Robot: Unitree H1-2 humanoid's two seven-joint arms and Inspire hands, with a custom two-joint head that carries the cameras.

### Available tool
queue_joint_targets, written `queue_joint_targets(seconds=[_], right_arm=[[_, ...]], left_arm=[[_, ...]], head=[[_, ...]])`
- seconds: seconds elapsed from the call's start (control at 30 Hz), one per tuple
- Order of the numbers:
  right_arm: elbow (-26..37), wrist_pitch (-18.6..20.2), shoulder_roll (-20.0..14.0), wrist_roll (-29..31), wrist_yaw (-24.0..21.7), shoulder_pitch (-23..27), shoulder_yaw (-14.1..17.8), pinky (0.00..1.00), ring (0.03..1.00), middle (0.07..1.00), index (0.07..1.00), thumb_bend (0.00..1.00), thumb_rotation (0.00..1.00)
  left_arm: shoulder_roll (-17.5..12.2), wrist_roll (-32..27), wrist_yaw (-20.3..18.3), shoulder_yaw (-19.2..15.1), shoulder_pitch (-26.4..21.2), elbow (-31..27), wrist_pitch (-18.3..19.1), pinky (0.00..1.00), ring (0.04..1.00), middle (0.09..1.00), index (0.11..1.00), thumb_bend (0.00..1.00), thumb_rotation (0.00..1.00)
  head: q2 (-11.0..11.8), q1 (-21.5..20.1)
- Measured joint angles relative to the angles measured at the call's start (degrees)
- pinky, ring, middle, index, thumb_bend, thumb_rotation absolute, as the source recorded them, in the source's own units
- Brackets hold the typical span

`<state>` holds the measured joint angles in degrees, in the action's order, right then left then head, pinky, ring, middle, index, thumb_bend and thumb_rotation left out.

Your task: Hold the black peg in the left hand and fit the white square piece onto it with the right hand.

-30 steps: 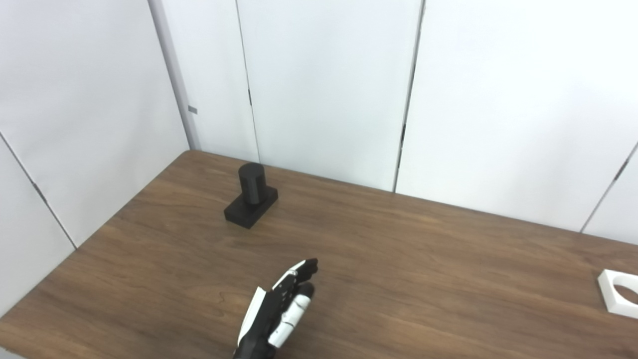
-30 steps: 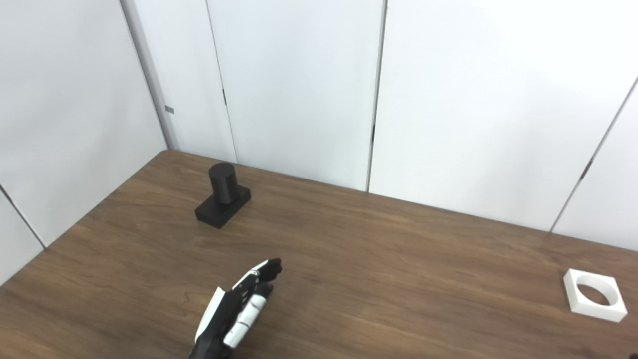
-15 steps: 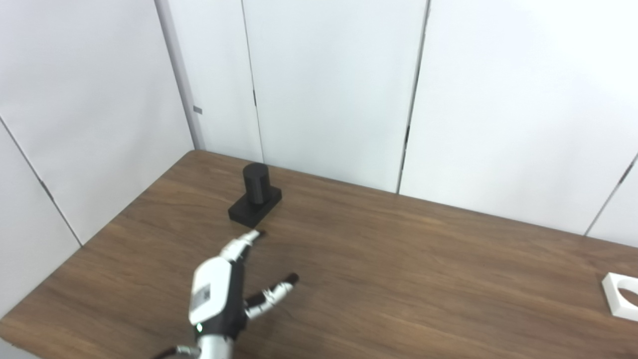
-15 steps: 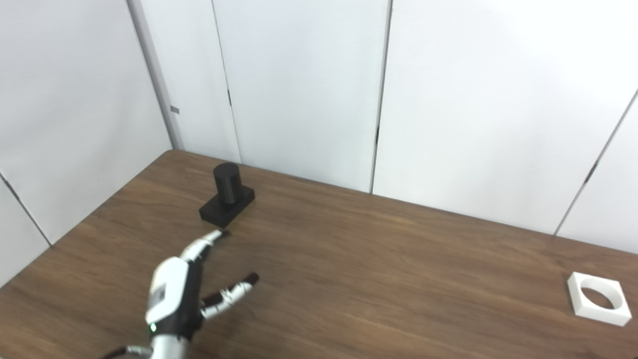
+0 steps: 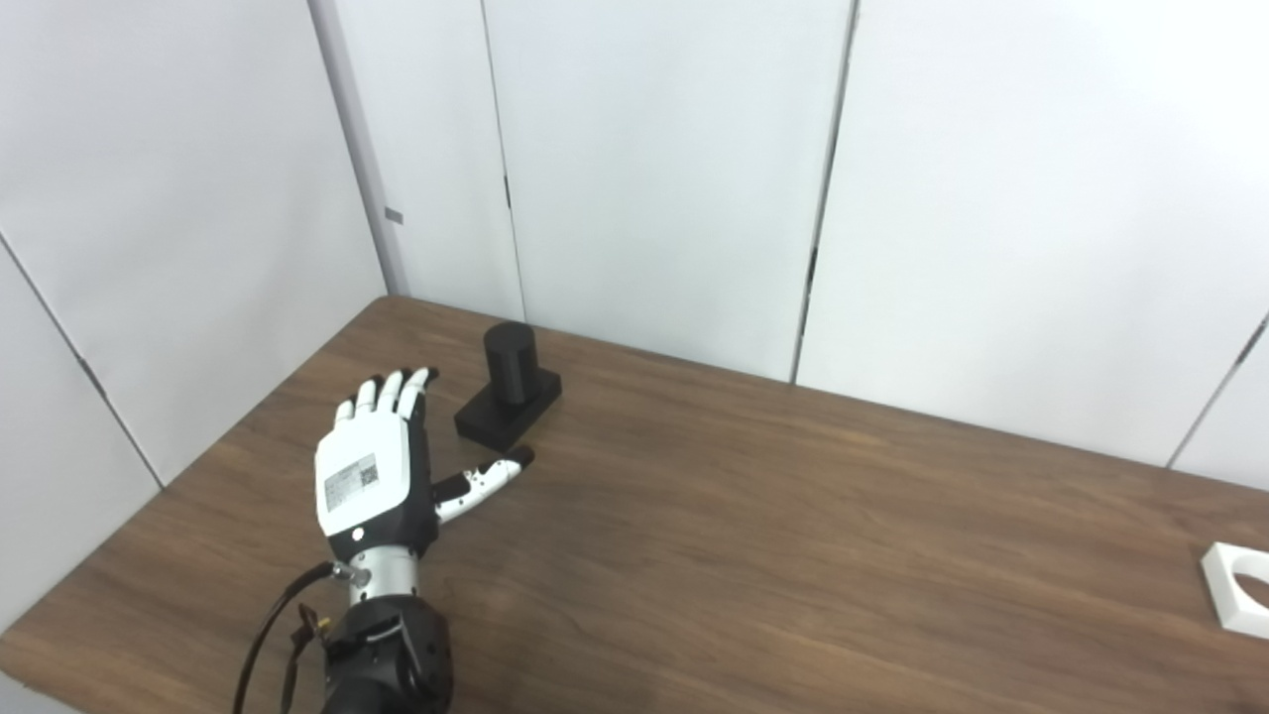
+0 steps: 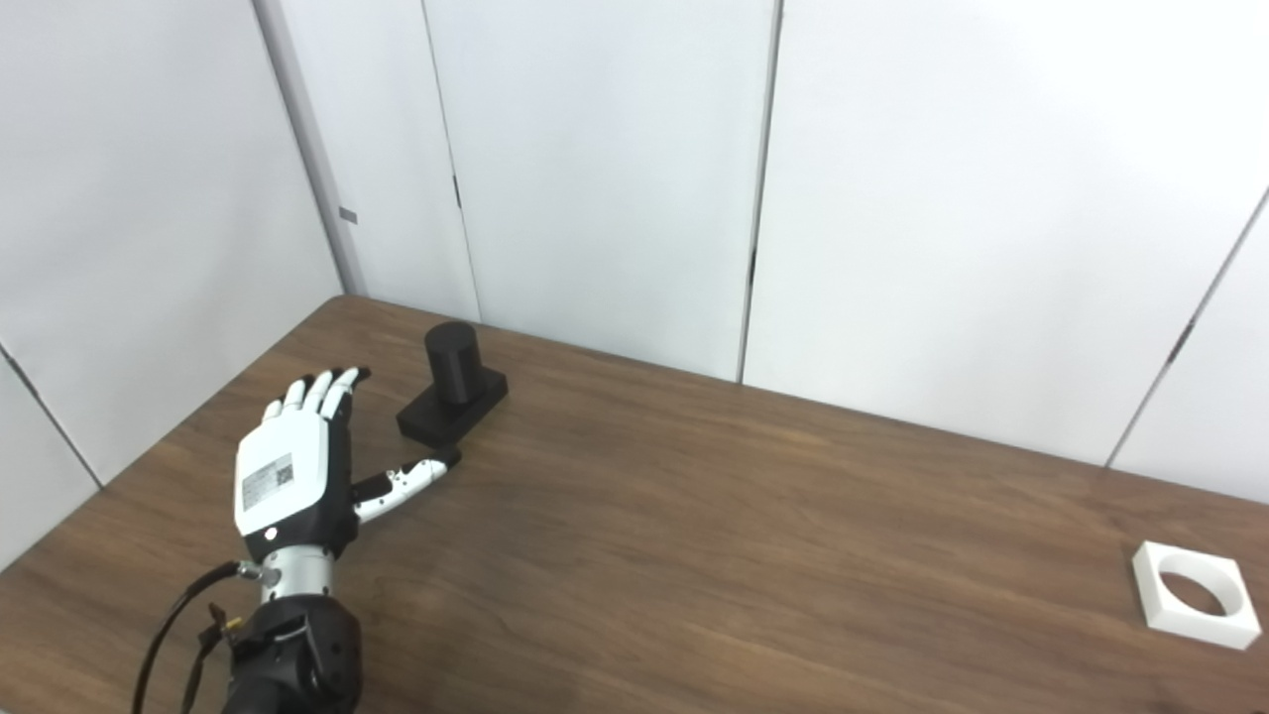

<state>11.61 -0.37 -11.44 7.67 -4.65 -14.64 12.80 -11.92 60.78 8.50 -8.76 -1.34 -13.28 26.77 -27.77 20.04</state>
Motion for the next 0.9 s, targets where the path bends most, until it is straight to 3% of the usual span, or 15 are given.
queue_joint_targets(seconds=[0.17, 0.47, 0.9], right_arm=[[0.37, 0.3, 0.01, 0.5, 0.11, -0.23, -0.11, 0.9, 0.909, 0.885, 0.882, 0.77, 1.0], [0.43, 0.32, 0.02, 0.47, 0.37, -0.16, -0.4, 0.93, 0.926, 0.894, 0.884, 0.82, 1.0], [0.67, 0.05, 0.04, -0.33, 1.0, -0.41, -0.93, 0.97, 0.917, 0.868, 0.868, 0.84, 1.0]], left_arm=[[-0.4, 2.27, -2.14, -1.85, -3.91, 5.49, 0.05, 1.0, 0.99, 0.957, 0.882, 0.94, 0.78], [-2.88, 1.7, -2.3, -1.86, -8.26, 13.77, 0.01, 1.0, 0.98, 0.944, 0.863, 0.95, 0.75], [-3.83, -7.17, -0.57, 0.41, -13.6, 24.01, 0.0, 0.92, 0.923, 0.898, 0.814, 0.97, 0.73]], head=[[0.0, -0.09], [-0.09, -0.35], [-0.26, -1.58]])
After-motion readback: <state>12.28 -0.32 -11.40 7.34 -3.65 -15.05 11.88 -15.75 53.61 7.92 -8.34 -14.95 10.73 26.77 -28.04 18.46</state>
